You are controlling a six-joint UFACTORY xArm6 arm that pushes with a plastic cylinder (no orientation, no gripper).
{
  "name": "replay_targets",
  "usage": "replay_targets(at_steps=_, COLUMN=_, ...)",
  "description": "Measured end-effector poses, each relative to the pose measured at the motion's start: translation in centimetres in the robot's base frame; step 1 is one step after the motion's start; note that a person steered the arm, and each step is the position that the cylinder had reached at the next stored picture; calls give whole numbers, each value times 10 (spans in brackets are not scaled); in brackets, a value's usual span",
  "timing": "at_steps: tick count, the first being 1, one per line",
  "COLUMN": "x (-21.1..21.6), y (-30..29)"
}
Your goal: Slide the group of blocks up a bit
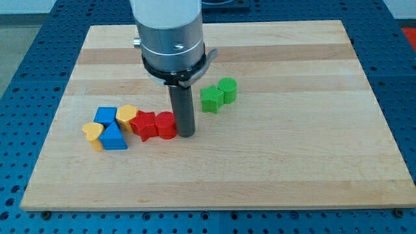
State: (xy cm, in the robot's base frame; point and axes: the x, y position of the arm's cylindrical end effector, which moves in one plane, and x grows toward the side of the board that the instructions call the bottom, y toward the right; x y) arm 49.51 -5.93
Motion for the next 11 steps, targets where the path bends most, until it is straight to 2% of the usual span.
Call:
replay_targets(at_steps=1, x=2, y=-2)
replay_targets(at_steps=2, x=26, y=-5)
replay_targets(at_steps=4, x=56, y=-71)
replay_targets(at_steps=6, x=53, y=-113)
replay_targets(at_steps=11, x=8, y=-131)
